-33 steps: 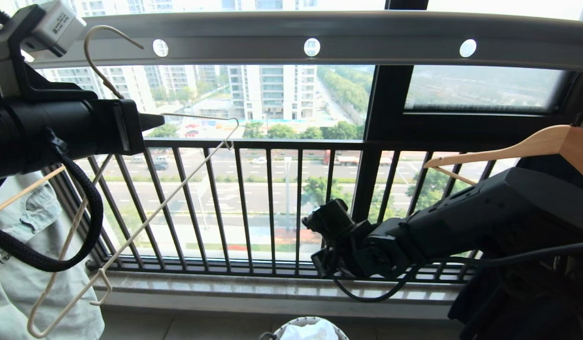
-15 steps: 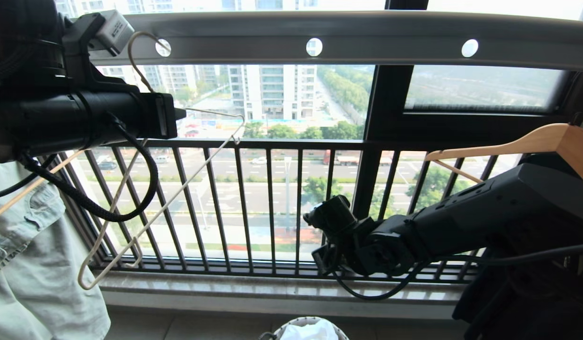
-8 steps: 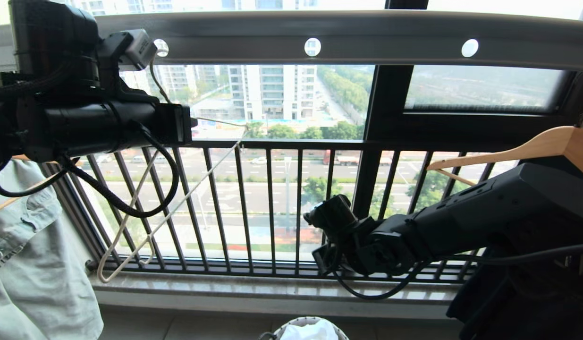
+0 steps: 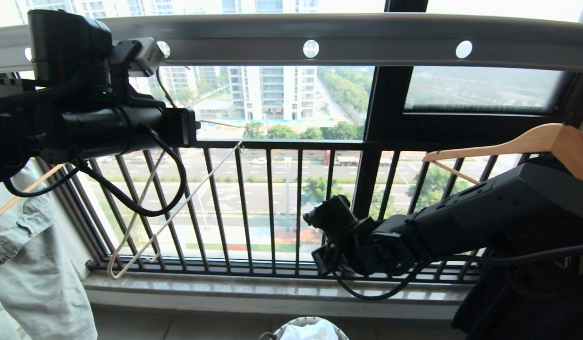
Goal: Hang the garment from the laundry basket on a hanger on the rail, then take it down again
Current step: Hang the clothes rack on the clothesline
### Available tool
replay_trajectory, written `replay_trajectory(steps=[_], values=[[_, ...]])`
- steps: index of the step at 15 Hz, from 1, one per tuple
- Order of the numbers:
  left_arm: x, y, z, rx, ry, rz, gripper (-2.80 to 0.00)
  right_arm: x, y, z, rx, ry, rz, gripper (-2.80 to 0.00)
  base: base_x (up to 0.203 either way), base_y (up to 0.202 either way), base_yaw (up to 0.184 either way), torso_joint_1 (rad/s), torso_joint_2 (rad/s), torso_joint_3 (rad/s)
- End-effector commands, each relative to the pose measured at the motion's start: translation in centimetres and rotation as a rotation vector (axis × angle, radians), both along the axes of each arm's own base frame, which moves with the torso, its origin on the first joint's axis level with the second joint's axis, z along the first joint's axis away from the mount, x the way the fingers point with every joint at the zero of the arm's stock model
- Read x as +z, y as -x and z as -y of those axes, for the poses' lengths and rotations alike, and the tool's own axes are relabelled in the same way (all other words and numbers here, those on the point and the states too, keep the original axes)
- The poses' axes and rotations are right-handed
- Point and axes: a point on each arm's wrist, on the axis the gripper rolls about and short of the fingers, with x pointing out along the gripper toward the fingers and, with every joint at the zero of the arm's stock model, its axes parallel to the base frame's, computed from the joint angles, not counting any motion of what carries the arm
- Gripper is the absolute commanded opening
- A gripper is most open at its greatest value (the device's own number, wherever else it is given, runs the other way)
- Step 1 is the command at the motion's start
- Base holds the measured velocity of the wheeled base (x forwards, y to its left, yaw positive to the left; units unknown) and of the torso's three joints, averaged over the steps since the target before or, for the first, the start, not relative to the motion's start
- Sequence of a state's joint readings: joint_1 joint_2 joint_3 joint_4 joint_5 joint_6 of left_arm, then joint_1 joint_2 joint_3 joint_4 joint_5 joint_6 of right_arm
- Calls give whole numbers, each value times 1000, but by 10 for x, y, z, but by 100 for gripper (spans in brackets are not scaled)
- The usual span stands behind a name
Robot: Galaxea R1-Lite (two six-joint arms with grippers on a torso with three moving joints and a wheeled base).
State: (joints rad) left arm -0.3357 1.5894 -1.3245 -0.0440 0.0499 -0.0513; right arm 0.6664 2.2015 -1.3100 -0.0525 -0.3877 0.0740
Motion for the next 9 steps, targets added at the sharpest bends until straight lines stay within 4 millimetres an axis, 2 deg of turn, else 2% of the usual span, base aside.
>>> replay_trajectory(steps=[1,3,4,9], values=[[-4,-3,1,1,-5,-16,-280,-1,0,0,-1,2,-2,-280,0,0,0,0,0,0],[-3,-4,1,1,-5,-16,-280,-3,0,0,-3,5,-5,-280,0,0,0,0,0,0],[-3,-4,1,3,-7,-16,0,-4,-1,1,-5,6,-7,-280,0,0,0,0,0,0],[1,7,-7,6,-63,-57,0,1,-1,2,-8,-1,3,-280,0,0,0,0,0,0]])
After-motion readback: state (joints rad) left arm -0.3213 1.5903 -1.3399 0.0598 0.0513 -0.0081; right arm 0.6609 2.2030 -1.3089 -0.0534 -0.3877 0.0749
